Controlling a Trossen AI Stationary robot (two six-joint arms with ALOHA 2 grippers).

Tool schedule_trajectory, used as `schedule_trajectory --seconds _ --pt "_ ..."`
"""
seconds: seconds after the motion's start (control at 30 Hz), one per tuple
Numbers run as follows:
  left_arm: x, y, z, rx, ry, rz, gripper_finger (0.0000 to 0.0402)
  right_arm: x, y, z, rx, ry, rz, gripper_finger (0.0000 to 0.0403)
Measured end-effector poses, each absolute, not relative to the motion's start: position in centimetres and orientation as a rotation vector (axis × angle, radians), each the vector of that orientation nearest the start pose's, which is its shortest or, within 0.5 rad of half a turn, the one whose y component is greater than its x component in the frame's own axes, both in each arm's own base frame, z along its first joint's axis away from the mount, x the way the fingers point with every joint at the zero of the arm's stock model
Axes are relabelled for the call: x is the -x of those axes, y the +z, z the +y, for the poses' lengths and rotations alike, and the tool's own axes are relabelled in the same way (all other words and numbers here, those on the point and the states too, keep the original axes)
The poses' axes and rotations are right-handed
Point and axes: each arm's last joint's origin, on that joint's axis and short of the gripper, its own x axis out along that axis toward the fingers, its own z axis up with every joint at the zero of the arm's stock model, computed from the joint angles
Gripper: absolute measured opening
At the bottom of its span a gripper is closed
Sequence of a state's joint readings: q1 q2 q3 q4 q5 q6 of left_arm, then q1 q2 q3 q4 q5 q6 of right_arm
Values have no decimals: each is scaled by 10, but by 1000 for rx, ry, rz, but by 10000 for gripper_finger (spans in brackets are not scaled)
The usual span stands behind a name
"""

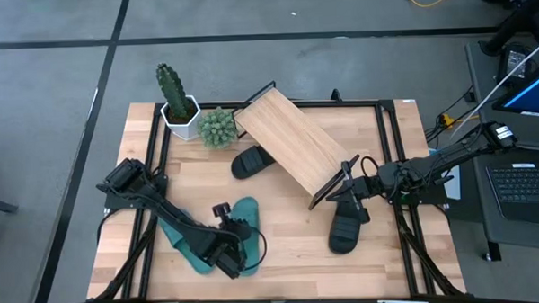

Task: Pick and place slides into the shelf
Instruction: Put the right green slides on the shelf

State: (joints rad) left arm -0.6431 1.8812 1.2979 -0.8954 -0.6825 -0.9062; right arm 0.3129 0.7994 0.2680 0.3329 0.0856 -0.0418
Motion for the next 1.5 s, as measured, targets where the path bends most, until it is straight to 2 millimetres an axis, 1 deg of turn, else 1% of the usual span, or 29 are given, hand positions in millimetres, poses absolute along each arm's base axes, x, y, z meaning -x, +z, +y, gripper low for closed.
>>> schedule_trajectory --seconds 0.33,0.57,0.73,0.87,0.93,1.2,1.37,1.5 --pt "-285 217 -208 -208 534 941 3 -165 201 51 97 233 193 19" --pt "-280 237 -208 -342 592 881 3 -165 201 51 97 232 193 19" --pt "-277 246 -203 -469 627 855 2 -165 201 51 97 233 192 19" --pt "-280 249 -199 -624 625 825 2 -165 201 51 99 233 192 19" --pt "-283 249 -195 -665 635 824 2 -165 201 51 99 232 192 19" --pt "-297 249 -173 -658 692 865 2 -165 201 51 100 233 191 19" --pt "-302 250 -165 -704 687 899 2 -165 201 51 100 233 191 19" --pt "-300 261 -158 -680 692 884 2 -165 201 51 100 233 191 19"
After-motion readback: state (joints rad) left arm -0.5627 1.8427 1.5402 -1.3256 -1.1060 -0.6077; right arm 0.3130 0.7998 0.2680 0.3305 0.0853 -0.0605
